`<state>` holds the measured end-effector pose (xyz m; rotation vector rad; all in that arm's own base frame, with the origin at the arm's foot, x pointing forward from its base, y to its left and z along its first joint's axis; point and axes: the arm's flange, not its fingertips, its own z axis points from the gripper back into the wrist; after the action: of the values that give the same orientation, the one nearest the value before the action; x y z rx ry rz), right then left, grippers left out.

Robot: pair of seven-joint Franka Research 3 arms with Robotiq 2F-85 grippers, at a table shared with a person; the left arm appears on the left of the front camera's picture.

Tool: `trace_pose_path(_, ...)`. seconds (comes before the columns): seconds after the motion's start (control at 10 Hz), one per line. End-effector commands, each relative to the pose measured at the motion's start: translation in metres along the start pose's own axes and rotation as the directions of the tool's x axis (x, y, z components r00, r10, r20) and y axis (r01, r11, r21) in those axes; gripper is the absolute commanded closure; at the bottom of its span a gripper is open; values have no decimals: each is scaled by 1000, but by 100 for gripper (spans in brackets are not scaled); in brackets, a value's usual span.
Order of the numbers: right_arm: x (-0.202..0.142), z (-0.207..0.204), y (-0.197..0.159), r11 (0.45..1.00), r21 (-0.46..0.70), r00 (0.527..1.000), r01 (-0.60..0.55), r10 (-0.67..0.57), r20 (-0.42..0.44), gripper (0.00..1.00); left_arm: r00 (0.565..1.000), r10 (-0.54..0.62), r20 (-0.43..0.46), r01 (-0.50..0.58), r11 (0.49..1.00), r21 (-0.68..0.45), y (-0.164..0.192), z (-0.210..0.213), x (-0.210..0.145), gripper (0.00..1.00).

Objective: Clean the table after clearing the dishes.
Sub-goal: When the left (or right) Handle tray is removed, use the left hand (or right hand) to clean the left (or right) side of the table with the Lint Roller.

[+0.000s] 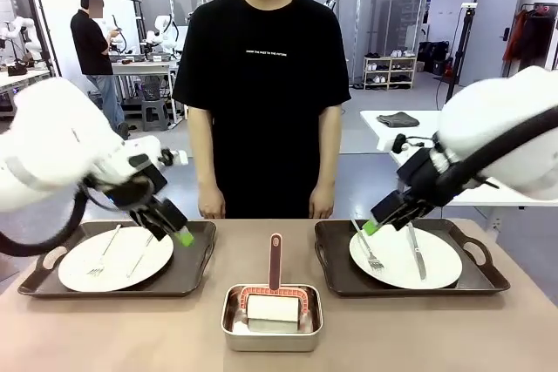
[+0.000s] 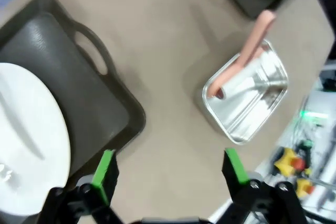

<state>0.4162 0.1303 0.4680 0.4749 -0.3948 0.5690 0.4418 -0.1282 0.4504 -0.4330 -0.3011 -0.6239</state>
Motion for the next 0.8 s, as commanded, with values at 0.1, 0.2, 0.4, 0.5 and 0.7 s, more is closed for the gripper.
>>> trace_pose_path(0.1, -12, 44, -38, 954, 285, 995, 94, -102, 16, 0, 991, 128, 49, -109, 952, -287, 64, 59, -12, 0)
trace_pose_path(0.2, -23, 62, -49, 920, 374, 989, 115, -140, 39, 0, 983, 163, 82, -120, 917, -382, 85, 77, -25, 0)
trace_pose_path(0.4, -52, 98, -84, 851, 496, 968, 174, -240, 72, 0, 947, 299, 117, -215, 861, -461, 140, 113, -67, 0)
trace_pose_path(0.5, -69, 113, -99, 844, 486, 942, 227, -317, 111, 0, 921, 360, 151, -245, 834, -494, 166, 129, -92, 0)
trace_pose_path(0.7, -103, 133, -128, 784, 573, 925, 240, -364, 110, 0, 841, 501, 206, -332, 778, -534, 215, 152, -143, 0)
